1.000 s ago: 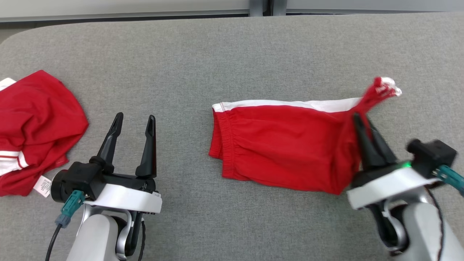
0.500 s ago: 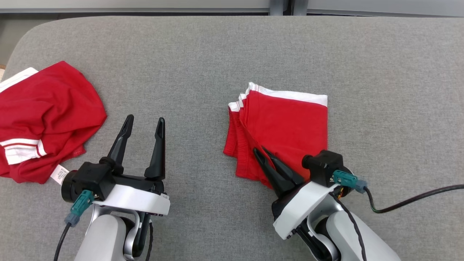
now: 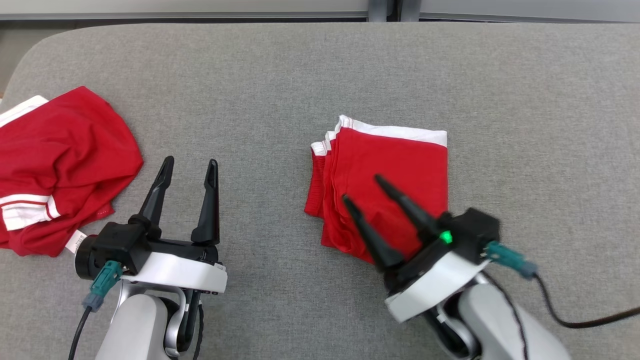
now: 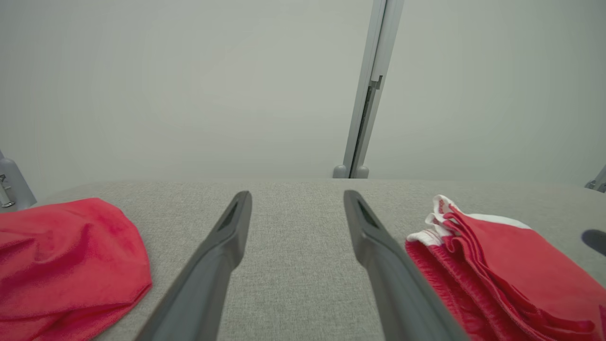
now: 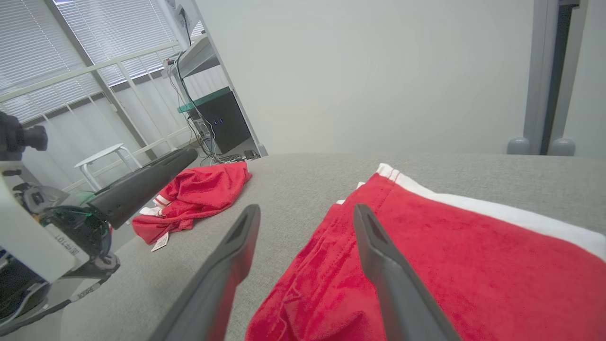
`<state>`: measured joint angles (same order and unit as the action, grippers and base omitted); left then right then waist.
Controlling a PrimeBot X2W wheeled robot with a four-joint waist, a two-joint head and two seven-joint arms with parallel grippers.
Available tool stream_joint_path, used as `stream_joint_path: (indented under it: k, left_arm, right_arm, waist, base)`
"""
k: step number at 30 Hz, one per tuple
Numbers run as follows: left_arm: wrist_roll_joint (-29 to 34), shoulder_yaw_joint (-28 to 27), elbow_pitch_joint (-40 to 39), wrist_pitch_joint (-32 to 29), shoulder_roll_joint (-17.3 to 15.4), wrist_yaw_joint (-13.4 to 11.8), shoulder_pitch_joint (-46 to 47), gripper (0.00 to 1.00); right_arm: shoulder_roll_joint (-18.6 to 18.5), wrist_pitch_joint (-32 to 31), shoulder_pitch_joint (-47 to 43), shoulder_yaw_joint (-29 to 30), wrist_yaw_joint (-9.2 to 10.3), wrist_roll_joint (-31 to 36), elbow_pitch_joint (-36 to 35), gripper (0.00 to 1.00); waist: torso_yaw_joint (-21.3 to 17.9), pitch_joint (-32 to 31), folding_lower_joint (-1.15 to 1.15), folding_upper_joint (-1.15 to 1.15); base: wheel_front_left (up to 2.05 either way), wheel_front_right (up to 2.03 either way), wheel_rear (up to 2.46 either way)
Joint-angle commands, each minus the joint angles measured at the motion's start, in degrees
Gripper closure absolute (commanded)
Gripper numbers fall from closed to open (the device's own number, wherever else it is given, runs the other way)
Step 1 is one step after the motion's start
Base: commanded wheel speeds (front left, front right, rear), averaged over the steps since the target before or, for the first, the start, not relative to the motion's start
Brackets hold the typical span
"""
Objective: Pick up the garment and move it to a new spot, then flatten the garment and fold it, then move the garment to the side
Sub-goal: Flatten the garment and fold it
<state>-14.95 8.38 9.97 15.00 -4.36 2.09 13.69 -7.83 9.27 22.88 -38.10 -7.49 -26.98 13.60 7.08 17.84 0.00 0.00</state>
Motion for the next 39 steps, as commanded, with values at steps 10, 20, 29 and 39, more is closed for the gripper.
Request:
stream_joint_path:
  k: [10,20,29,39]
  left_arm:
    - [0.7,-1.7,-0.7,0.2,-1.8,-1.0,-0.4,0.00]
    - [0.2,-2.7,-0.3,-0.1,-3.5,-1.5,-4.2,0.00]
    - [0.0,-2.4,0.0,-1.6,-5.0,-1.8,-10.2,0.00]
    - [-0.4,-1.9,-0.8,-3.0,-5.5,-2.7,-15.9,0.00]
  right_arm:
    - [-3.5,3.5,-4.3,18.8,0.00,3.7,-4.8,0.00]
    - [-4.1,0.3,-14.6,34.4,0.00,8.3,-8.5,0.00]
    - [-2.7,-3.5,-22.7,34.9,0.00,9.6,-12.2,0.00]
    - [-1.9,-6.7,-29.3,35.7,0.00,10.4,-15.6,0.00]
  waist:
    - [-2.0,-1.1,0.00,0.00]
    - [-3.5,-5.5,0.00,0.00]
    - [-4.2,-12.3,0.00,0.00]
    - [-4.9,-17.6,0.00,0.00]
  base:
    - [0.00,0.00,0.00]
    - [0.00,0.00,0.00]
    - [0.00,0.00,0.00]
    - [0.00,0.00,0.00]
